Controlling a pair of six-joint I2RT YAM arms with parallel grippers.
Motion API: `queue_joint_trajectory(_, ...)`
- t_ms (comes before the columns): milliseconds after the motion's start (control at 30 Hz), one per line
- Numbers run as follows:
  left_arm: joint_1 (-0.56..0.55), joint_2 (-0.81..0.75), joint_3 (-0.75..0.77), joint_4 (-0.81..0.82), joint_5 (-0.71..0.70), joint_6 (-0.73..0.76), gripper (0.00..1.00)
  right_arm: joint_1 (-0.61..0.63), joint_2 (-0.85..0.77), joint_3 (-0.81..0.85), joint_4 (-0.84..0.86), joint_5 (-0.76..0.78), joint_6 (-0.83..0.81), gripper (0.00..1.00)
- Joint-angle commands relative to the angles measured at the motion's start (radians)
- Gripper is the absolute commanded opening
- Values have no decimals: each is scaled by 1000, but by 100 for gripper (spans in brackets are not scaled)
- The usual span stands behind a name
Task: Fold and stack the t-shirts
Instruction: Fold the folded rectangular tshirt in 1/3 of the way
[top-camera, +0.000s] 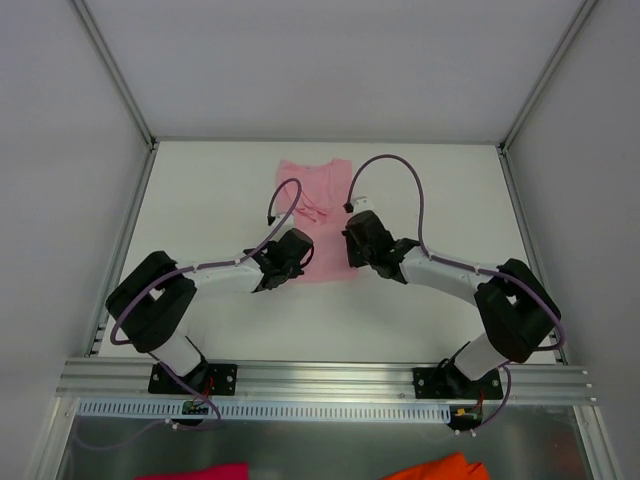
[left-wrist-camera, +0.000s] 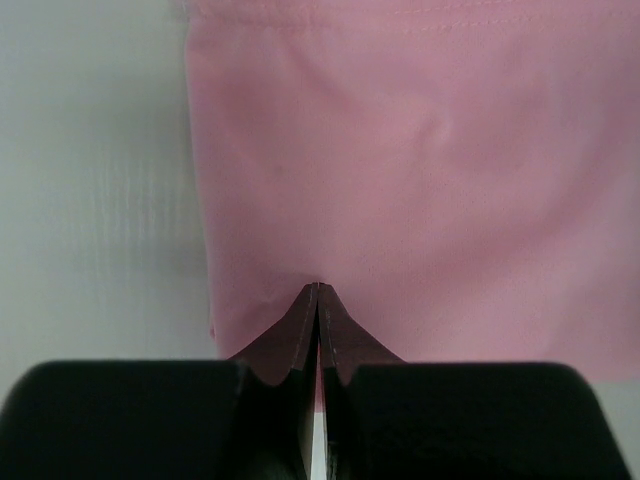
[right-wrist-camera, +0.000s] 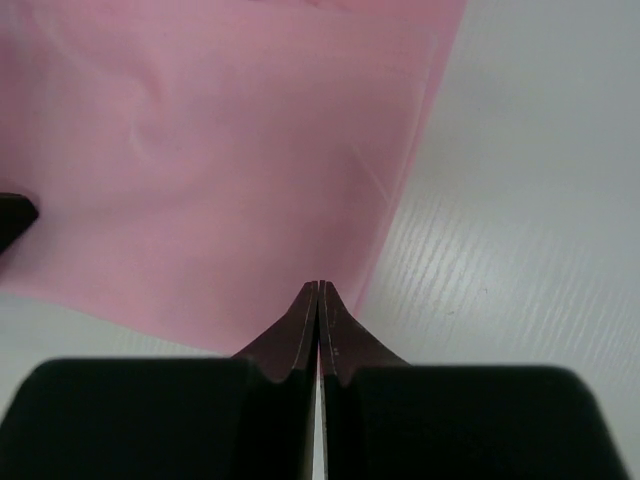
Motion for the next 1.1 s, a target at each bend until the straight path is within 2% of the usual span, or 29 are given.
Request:
queue_joint_trajectory(0, 0, 29, -13, 35, 23, -27, 0, 1, 3, 75, 16, -22, -10, 1)
queue_joint_trajectory(100, 0, 43, -19, 66, 23, -32, 0, 1, 18, 78, 16, -17, -10, 1)
queue_joint_trajectory(367, 0, 37, -44, 69, 12, -36, 0, 1, 108, -52, 130, -49, 48, 1)
queue_joint_trajectory(533, 0, 23, -42, 18, -18, -49, 0, 13, 153, -116, 182, -47, 79, 1)
queue_joint_trajectory(800, 0, -30, -76, 4, -54, -52, 0, 15, 161, -79, 125, 21, 32, 1)
queue_joint_trajectory(933, 1, -61, -79, -28, -69, -63, 0, 16, 100, -30, 35, 72, 28, 1)
queue_joint_trajectory(1067, 4, -98, -73, -63, -100, -58, 2, 16, -64, -25, -69, 131, 33, 1)
